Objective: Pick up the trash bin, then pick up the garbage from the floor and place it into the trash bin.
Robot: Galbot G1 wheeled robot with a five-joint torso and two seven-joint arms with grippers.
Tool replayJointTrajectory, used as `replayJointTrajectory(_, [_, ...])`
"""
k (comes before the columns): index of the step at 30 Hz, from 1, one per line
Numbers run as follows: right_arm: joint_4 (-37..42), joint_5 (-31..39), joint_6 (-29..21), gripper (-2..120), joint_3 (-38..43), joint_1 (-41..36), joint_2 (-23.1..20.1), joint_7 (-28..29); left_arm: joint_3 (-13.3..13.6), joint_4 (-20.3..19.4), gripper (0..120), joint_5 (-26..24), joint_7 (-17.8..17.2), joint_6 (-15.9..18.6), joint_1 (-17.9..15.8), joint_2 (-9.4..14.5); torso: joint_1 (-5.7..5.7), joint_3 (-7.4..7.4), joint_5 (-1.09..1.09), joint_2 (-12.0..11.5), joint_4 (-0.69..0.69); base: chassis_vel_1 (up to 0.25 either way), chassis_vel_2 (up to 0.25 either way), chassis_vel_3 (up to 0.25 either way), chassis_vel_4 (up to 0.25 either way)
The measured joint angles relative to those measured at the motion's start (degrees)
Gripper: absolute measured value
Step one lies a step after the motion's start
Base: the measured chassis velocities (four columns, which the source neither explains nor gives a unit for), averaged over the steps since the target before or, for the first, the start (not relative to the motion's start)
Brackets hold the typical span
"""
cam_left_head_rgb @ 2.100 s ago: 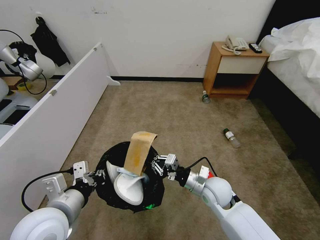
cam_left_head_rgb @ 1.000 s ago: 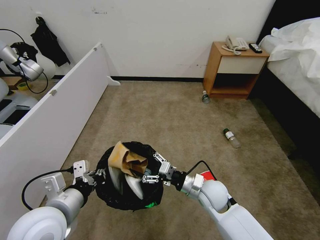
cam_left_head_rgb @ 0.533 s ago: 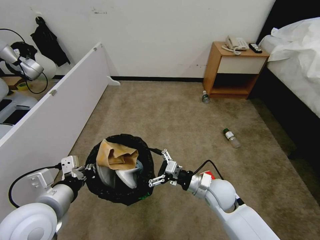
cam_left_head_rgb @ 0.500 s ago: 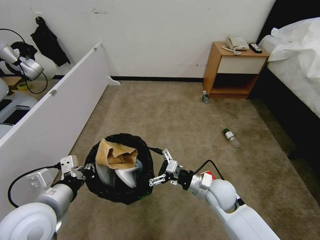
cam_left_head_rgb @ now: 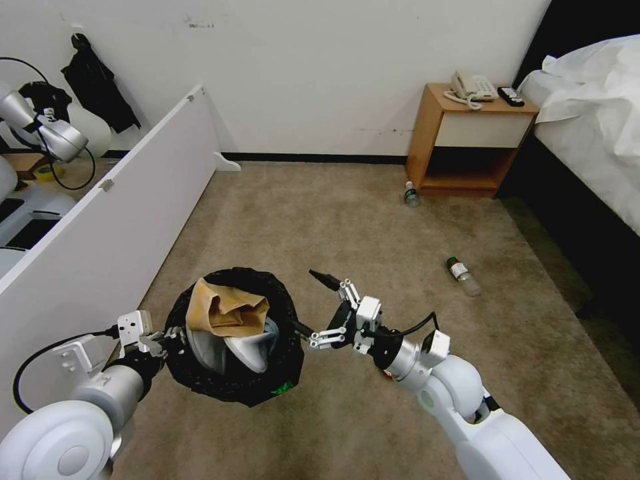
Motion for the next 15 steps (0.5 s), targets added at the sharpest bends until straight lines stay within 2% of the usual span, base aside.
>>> replayJointTrajectory(1, [0.5, 1.0, -0.5, 100, 1.1, -0.2, 0.5, 2.4, -0.4, 0.5, 1, 0.0, 0.0, 0.0, -0.2, 0.0, 0.00, 0.00, 0.00, 0.0, 0.00, 0.000, 0.000, 0.000, 0.000])
replayJointTrajectory(3, [0.7, 1.3, -0.7, 100, 1.5, -0.3, 0.6, 3.5, -0.6, 0.6, 1, 0.0, 0.0, 0.0, -0.2, 0.0, 0.00, 0.00, 0.00, 0.0, 0.01, 0.000, 0.000, 0.000, 0.000])
replayJointTrajectory(4, [2.0, 3.0, -1.6, 100, 3.6, -1.1, 0.9, 12.2, -1.6, 1.0, 1, -0.2, -0.1, 0.0, -0.6, 0.0, 0.00, 0.00, 0.00, 0.0, 0.00, 0.000, 0.000, 0.000, 0.000])
replayJointTrajectory(5, [2.0, 3.0, -1.6, 100, 3.6, -1.1, 0.9, 12.2, -1.6, 1.0, 1, -0.2, -0.1, 0.0, -0.6, 0.0, 0.00, 0.00, 0.00, 0.0, 0.00, 0.000, 0.000, 0.000, 0.000])
replayJointTrajectory(7, [3.6, 1.2, -3.1, 100, 7.6, -3.0, 1.9, 21.5, -2.5, 0.9, 1, -1.1, -0.2, 0.0, -1.1, -0.2, 0.00, 0.00, 0.00, 0.0, 0.00, 0.000, 0.000, 0.000, 0.000])
replayJointTrajectory(11, [4.2, -0.7, -4.0, 100, 9.5, -4.0, 2.3, 25.7, -2.7, 0.8, 1, -1.3, -0.3, 0.0, -1.3, -0.2, 0.00, 0.00, 0.00, 0.0, 0.00, 0.000, 0.000, 0.000, 0.000])
replayJointTrajectory(13, [5.2, -4.7, -4.1, 100, 12.6, -6.0, 3.4, 33.8, -3.0, 0.5, 1, -1.4, -0.4, 0.0, -1.6, -0.5, 0.00, 0.00, 0.01, 0.0, 0.00, 0.000, 0.000, 0.000, 0.000])
replayJointTrajectory(15, [5.4, -5.8, -4.3, 100, 13.5, -6.6, 3.7, 35.5, -3.1, 0.5, 1, -1.4, -0.4, 0.0, -1.7, -0.6, 0.00, 0.00, 0.00, 0.0, 0.00, 0.000, 0.000, 0.000, 0.000])
